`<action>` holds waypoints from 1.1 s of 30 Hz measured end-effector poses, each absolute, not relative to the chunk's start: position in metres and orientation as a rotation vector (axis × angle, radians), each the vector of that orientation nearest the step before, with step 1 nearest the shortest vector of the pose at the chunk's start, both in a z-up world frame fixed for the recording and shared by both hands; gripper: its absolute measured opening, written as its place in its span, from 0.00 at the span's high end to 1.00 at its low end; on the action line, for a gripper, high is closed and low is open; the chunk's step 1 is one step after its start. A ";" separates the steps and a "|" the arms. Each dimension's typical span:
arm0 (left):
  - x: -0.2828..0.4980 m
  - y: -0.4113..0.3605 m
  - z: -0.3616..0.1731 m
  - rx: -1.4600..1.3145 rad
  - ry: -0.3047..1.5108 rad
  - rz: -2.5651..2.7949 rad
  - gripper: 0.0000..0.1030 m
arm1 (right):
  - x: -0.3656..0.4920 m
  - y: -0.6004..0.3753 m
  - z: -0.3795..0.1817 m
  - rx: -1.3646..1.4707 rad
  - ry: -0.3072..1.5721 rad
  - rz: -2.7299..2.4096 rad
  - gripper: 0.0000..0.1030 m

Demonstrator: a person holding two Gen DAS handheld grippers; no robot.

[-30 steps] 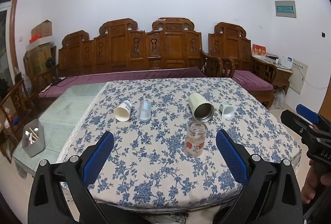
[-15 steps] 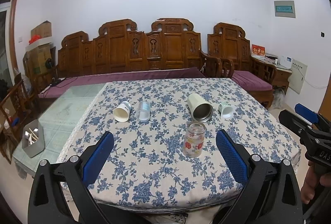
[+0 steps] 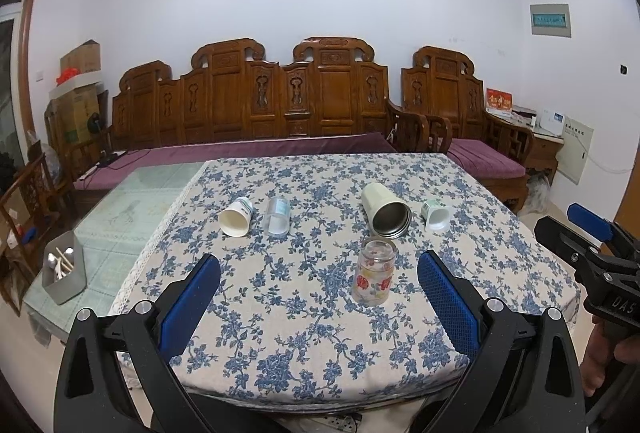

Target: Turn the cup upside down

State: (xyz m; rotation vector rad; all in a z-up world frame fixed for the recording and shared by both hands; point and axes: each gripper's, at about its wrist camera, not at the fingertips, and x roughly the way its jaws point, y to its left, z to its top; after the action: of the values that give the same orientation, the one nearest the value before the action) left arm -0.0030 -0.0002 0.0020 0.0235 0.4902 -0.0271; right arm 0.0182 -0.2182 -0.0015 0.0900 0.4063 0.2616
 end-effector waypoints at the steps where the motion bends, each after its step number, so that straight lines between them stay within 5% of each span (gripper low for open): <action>1: -0.003 0.000 0.002 0.022 0.489 -0.027 0.08 | 0.018 -0.218 -0.001 0.089 0.406 0.261 0.03; 33: -0.005 0.000 0.007 0.007 0.473 -0.032 0.08 | 0.018 -0.218 0.001 0.083 0.396 0.267 0.03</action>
State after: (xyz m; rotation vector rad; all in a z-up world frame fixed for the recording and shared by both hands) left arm -0.0050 0.0003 0.0068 0.0070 0.4733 -0.0324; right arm 0.0175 -0.2178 0.0009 0.0834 0.3963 0.2666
